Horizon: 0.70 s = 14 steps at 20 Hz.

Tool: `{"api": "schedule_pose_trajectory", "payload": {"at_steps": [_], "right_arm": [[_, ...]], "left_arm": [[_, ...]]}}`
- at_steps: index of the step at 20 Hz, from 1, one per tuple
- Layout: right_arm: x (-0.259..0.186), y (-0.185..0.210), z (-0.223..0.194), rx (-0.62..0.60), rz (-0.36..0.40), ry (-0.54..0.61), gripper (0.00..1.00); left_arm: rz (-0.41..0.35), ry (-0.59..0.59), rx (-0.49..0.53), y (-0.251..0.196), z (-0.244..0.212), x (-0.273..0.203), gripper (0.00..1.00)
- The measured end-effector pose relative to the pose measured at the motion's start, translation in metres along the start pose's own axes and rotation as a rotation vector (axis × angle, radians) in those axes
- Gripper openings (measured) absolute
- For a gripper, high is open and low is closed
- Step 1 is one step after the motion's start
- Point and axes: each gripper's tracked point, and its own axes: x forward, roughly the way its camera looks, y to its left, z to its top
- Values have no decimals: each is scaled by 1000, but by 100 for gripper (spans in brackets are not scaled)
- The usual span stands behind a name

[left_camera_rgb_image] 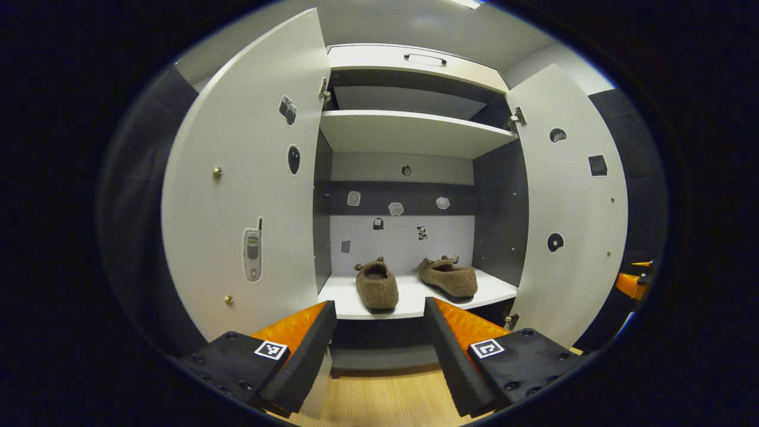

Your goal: Grab one shoe with the right hand and put it into the shoe cabinet, grab the other shoe with the left hand and put it into the shoe cabinet; then close the right door with the right hand and the left door with the left hand.

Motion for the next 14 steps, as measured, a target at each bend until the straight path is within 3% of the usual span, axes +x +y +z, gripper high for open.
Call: {"api": "schedule_pose_trajectory", "payload": {"at_steps": [8,9,10,12,13,14], "right_arm": [[19,7,-6,-3,30,27,91],[19,10,-5,-3,42,28,98],[17,16,-7,-11,58,34,81],[16,36,-9,-26,101,33,98],[16,49,-9,-27,129,31,79],[16,61,-8,-25,159,30,88]], "left_arm": [[32,44,-67,25,-38,-56,96],[42,41,-73,30,-39,-62,96],[52,40,-77,36,-40,-67,96],[71,40,-91,47,-41,-78,96],[79,39,-102,53,-41,-82,96],[86,41,-112,60,-43,-85,96]]}}
